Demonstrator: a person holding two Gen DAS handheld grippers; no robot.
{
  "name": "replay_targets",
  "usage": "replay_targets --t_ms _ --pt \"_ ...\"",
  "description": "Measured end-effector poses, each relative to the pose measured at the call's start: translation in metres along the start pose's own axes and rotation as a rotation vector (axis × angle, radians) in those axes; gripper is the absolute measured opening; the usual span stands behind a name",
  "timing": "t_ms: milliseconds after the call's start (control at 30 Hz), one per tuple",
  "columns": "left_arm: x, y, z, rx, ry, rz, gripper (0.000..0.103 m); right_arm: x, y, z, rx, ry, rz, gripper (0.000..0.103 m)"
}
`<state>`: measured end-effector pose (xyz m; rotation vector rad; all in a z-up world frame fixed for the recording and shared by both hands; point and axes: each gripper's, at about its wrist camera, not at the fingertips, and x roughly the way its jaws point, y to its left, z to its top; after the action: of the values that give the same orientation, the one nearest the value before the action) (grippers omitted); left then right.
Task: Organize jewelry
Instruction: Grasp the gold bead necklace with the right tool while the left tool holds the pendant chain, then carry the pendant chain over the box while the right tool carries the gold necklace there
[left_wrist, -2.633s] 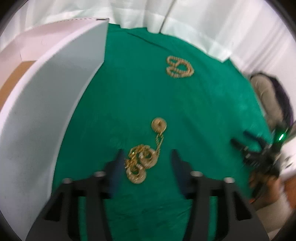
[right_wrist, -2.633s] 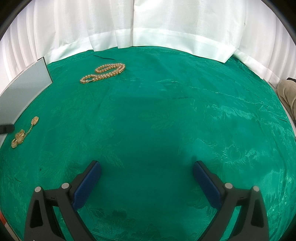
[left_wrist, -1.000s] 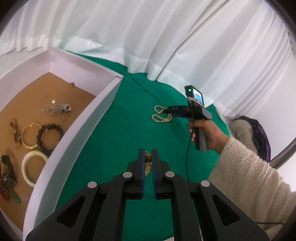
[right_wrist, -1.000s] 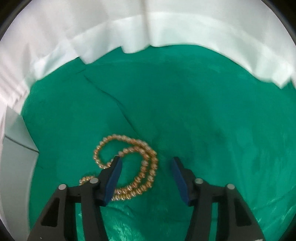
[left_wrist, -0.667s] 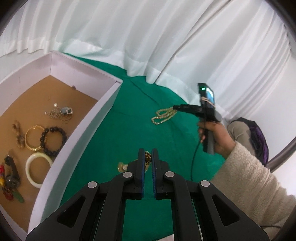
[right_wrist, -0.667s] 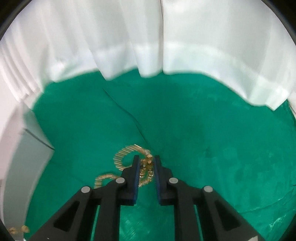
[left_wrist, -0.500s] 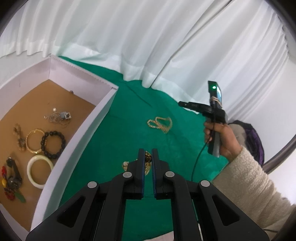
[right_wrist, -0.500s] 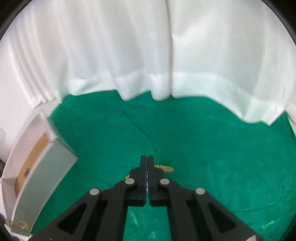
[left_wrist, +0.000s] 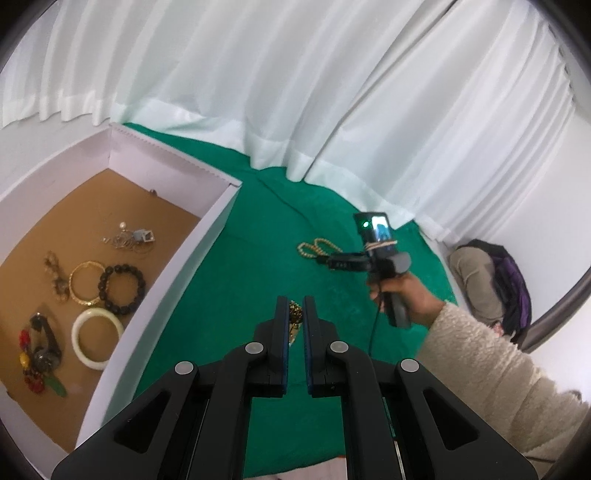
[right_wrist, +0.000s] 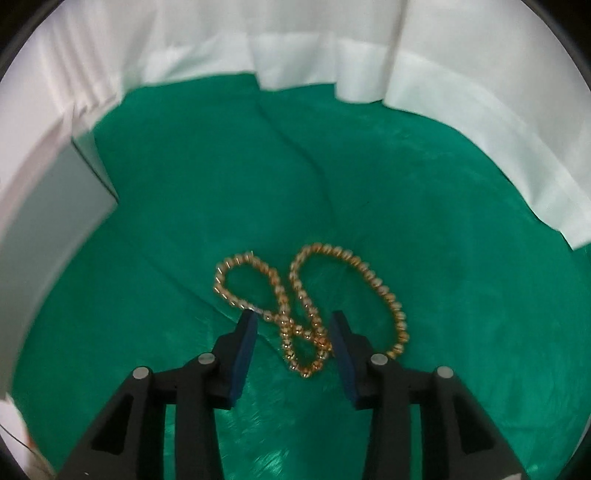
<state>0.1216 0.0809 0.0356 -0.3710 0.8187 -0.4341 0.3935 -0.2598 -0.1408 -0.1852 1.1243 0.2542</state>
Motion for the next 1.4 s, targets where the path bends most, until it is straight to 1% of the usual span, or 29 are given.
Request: replay_targets --t_ms 33,67,100,133,200,267,333,433,500,633,667,767,800,833,1000,1033,1167,1267,1400 --pt "0.001 0.002 0.000 -0.005 0.004 0.002 0.005 0.005 0.000 -0.003 -0.016 -0.030 0.007 0.044" --pt "0.003 0.004 -0.001 -0.010 0.009 0.005 0.005 0.005 -0.001 -0.004 -0.022 -0.055 0.020 0.042" --pt "0.004 0.006 -0.001 -0.015 0.013 0.007 0.005 0.006 -0.004 -0.004 -0.011 -0.043 0.022 0.026" --pt "0.006 0.008 -0.001 -0.020 0.017 0.007 0.005 0.003 -0.010 -0.003 0.017 -0.038 0.011 0.015" --pt "0.006 0.008 -0.001 -0.023 0.023 0.003 0.005 -0.002 -0.020 -0.002 0.066 -0.016 0.059 0.015" --pt "0.005 0.006 0.000 -0.024 0.024 -0.009 0.005 -0.015 -0.025 -0.003 0.080 -0.031 0.081 0.015" --pt "0.003 0.003 0.002 -0.020 0.019 -0.019 0.005 -0.040 -0.034 -0.007 0.132 -0.074 0.153 0.015" --pt "-0.004 -0.002 0.008 -0.023 0.012 -0.049 0.005 -0.077 -0.039 -0.013 0.175 -0.148 0.231 0.015" --pt "-0.011 -0.007 0.013 -0.024 0.004 -0.073 0.005 -0.107 -0.039 -0.016 0.200 -0.210 0.298 0.015" --pt "-0.028 -0.018 0.025 -0.005 -0.024 -0.094 0.005 -0.157 -0.037 -0.021 0.239 -0.301 0.393 0.015" --pt "-0.033 -0.021 0.028 -0.001 -0.032 -0.098 0.005 -0.158 -0.029 -0.017 0.248 -0.318 0.412 0.015" --pt "-0.050 -0.027 0.037 0.012 -0.053 -0.104 0.005 -0.192 -0.019 -0.010 0.255 -0.385 0.471 0.015" --pt "-0.056 -0.028 0.039 0.016 -0.062 -0.104 0.005 -0.196 -0.012 -0.012 0.253 -0.398 0.484 0.015" --pt "-0.064 -0.029 0.043 0.021 -0.074 -0.102 0.005 -0.209 -0.007 -0.010 0.246 -0.422 0.508 0.015" --pt "-0.096 -0.022 0.055 0.027 -0.132 -0.074 0.005 -0.257 0.026 0.013 0.180 -0.496 0.556 0.015" --pt "-0.103 -0.019 0.057 0.026 -0.144 -0.064 0.005 -0.269 0.037 0.019 0.161 -0.509 0.576 0.015" --pt "-0.125 0.001 0.067 0.005 -0.183 -0.010 0.005 -0.297 0.070 0.041 0.102 -0.539 0.622 0.015" --pt "-0.139 0.021 0.072 -0.023 -0.200 0.036 0.005 -0.311 0.100 0.059 0.055 -0.558 0.659 0.015" --pt "-0.150 0.049 0.075 -0.051 -0.210 0.104 0.005 -0.315 0.145 0.079 -0.005 -0.554 0.724 0.015"
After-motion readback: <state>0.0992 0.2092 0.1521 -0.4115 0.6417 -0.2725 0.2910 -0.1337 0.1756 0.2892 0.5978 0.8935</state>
